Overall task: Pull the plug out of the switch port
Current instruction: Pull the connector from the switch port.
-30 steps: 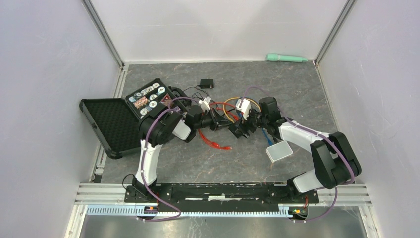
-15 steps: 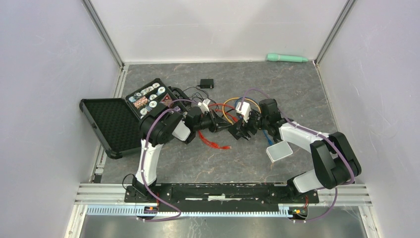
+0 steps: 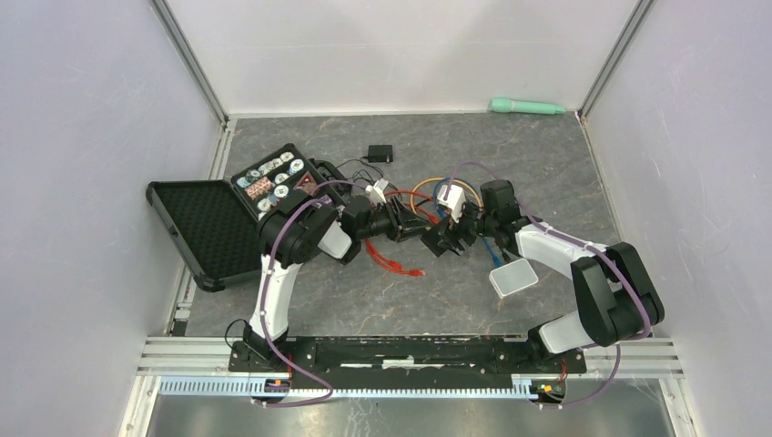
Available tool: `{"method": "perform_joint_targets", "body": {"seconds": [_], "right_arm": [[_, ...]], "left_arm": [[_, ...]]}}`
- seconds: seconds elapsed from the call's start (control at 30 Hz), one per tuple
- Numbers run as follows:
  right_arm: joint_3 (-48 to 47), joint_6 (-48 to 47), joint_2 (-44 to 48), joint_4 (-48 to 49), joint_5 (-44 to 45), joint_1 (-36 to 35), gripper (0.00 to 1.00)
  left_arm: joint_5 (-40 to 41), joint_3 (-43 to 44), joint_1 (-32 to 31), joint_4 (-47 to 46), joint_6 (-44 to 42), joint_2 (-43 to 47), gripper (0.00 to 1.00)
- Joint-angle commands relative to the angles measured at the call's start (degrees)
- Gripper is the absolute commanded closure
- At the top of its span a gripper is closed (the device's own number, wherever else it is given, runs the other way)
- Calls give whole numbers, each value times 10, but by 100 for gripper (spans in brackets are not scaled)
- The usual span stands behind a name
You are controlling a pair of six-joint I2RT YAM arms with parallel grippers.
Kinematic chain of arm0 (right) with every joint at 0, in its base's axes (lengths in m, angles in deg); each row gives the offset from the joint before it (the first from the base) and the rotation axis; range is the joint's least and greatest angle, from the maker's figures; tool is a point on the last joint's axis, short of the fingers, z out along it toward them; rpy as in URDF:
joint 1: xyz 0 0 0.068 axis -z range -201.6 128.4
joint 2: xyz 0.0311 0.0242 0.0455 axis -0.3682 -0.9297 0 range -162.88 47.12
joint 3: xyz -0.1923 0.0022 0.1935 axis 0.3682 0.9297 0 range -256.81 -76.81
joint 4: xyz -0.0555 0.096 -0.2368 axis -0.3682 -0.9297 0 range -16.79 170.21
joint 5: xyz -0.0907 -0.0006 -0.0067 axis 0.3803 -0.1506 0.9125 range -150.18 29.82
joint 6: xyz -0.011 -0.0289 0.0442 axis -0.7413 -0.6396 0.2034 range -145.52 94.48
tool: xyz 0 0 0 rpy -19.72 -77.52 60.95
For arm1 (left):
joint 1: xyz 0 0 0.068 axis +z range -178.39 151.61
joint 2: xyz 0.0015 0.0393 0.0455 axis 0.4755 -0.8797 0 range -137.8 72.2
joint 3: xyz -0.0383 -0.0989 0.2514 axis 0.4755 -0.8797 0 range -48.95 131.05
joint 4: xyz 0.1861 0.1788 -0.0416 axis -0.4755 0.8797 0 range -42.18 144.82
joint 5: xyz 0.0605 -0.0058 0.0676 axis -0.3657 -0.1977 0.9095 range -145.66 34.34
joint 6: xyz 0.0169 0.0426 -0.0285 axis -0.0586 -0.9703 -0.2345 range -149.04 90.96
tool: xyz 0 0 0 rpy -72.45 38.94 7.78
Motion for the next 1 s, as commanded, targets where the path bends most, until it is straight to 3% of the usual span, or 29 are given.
{"method": "perform_joint_targets", "body": {"seconds": [0.0,0.43,0.7,0.97], "right_arm": [[4,-3,4,5,-12,5,20],[-15,2,17,0,-18,43,21],[-14,0,2,2,-20,44,21],[-11,2,-2,1,-22,46,21]], "left_arm": [[29,4,1,51,-29,-25,47],[108,2,1,273,-133,74,45],[93,32,-7,263,-116,35,44],[87,28,-14,190,-75,-13,44]]}}
